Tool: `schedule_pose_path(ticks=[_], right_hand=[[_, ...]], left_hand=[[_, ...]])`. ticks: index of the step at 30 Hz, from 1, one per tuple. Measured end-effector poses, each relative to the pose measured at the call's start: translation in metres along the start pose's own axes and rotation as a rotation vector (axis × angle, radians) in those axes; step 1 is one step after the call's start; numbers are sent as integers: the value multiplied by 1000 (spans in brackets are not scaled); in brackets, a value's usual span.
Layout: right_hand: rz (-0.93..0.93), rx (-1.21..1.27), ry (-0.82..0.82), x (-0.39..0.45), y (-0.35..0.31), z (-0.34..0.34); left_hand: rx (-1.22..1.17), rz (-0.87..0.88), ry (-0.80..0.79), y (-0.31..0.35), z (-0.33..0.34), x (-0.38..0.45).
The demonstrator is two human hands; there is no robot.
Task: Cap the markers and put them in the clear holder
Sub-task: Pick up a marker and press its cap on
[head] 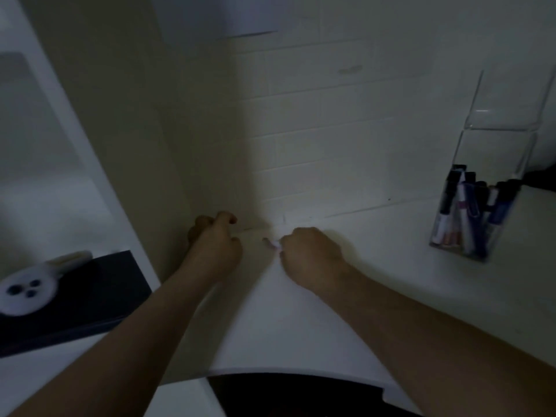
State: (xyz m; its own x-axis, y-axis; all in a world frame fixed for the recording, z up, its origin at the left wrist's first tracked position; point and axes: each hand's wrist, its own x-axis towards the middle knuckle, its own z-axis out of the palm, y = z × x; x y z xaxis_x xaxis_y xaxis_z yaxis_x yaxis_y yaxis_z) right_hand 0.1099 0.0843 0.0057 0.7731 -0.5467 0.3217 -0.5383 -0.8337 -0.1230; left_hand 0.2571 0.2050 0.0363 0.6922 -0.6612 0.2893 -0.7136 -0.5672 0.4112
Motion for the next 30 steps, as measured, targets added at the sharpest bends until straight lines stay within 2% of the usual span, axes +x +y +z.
schedule_pose_path(ticks=[3, 5, 8, 11, 13, 16, 19, 21, 25, 27, 30], right_hand=[[160, -15, 17, -20, 63, -15], [232, 61, 18, -39, 104, -24], [240, 192, 131, -70, 133, -35], [272, 367, 265, -80, 138, -34], [323, 463, 300, -75, 143, -32], [340, 556, 324, -71, 150, -30], [310, 600, 369, -75, 155, -32], [303, 574, 395, -74, 160, -37], [289, 509, 356, -72, 168, -35], [293, 503, 319, -72, 168, -33], [300, 505, 274, -71, 165, -34]], left_hand=[[251, -4, -116, -2, 19, 4], [312, -12, -196, -3, 29, 8], [301, 61, -247, 4, 36, 18], [195, 181, -246, 31, 44, 29], [92, 292, -221, 60, 52, 31], [-196, 382, -152, 110, 62, 29], [-485, 374, -99, 143, 75, 25], [-650, 343, -126, 150, 88, 21], [-745, 346, -204, 145, 108, 15], [-882, 316, -245, 145, 108, 13], [-911, 348, -237, 145, 107, 9]])
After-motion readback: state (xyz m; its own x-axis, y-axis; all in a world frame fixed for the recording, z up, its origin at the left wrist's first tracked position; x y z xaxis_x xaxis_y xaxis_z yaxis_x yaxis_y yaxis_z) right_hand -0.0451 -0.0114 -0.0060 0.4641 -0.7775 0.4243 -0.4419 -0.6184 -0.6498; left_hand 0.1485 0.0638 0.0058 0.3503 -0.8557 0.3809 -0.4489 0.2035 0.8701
